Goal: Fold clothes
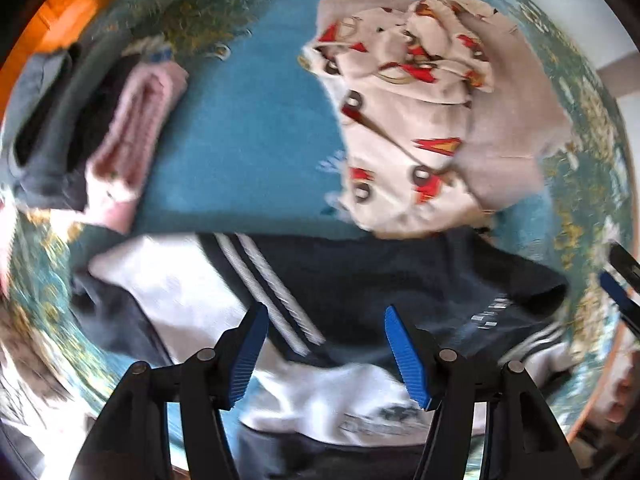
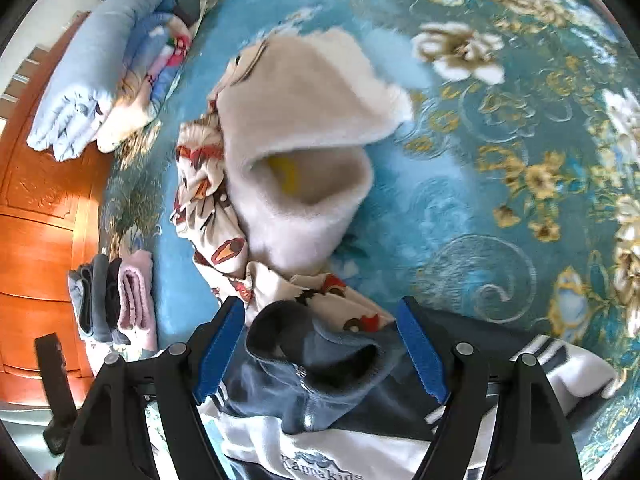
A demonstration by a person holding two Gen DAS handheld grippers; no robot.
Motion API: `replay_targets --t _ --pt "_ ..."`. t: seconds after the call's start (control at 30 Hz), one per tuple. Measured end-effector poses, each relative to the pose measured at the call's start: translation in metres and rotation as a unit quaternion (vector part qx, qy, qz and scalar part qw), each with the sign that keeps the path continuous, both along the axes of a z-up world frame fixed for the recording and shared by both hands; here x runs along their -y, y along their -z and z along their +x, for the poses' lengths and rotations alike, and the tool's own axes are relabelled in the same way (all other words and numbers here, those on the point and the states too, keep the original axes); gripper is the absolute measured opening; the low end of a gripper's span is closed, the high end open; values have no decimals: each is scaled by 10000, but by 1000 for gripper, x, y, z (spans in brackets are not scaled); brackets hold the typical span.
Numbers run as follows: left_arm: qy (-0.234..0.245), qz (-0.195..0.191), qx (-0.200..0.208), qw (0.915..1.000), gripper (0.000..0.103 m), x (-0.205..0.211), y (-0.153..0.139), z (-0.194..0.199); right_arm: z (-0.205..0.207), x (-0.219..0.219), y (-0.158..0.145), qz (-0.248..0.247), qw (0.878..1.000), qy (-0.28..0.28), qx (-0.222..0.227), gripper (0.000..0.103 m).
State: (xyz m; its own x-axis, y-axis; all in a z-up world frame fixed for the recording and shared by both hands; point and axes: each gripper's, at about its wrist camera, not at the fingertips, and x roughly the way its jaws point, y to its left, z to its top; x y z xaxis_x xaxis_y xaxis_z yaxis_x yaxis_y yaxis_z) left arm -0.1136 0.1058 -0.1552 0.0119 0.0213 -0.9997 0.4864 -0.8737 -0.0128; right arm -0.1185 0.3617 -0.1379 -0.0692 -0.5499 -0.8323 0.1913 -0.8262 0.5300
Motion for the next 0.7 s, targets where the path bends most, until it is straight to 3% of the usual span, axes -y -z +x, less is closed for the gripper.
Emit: replay_targets --t 0.13,0.27,0.37,0.5,0.63,0.7 --pt "865 -357 228 9953 65 15 37 -1 33 -56 23 585 9978 255 196 79" --pt "1757 -345 439 9829 65 18 72 -10 83 -100 51 941 9923 508 628 79" --pt "2173 -106 558 9745 65 15 98 -17 115 -108 68 1008 9883 569 990 79" --pt "2805 -106 614 9578 65 2 124 -24 142 -101 86 882 9845 599 1390 79" --pt "3201 -143 616 9453 64 -4 131 -26 157 -83 94 871 9834 453 1527 79" --pt "3226 -28 555 9449 60 -1 129 -22 162 -75 94 896 9836 352 1526 79"
